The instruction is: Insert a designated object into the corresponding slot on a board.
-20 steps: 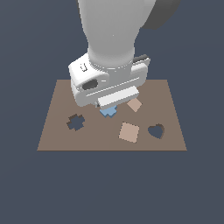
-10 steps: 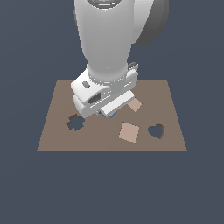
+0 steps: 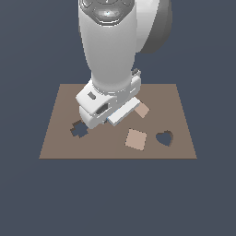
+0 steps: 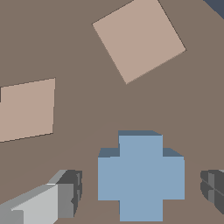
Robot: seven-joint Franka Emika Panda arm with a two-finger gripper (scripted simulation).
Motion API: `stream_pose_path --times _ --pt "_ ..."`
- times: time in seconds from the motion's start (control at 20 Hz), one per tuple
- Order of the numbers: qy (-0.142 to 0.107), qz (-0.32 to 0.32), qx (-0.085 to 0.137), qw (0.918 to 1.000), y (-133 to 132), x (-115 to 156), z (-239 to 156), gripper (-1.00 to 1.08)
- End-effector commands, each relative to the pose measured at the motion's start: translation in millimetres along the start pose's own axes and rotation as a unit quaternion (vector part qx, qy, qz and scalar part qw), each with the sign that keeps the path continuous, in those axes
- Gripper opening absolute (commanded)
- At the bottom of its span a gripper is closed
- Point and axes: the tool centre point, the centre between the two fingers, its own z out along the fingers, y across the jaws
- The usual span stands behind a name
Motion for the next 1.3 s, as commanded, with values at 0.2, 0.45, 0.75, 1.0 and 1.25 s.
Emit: stream_pose_path --times 0.2,0.45,0.75,1.0,1.25 --pt "0.000 -0.002 0.000 1.0000 0 0 4 1.00" --pt "0.000 -0.003 0.000 1.0000 0 0 19 1.00" --pt "0.000 -0.003 0.000 1.0000 0 0 21 -1.00" --pt "0.000 -0.003 0.000 1.0000 0 0 21 -1.00" --pt "0.000 -0.003 0.000 1.0000 0 0 16 -1.00"
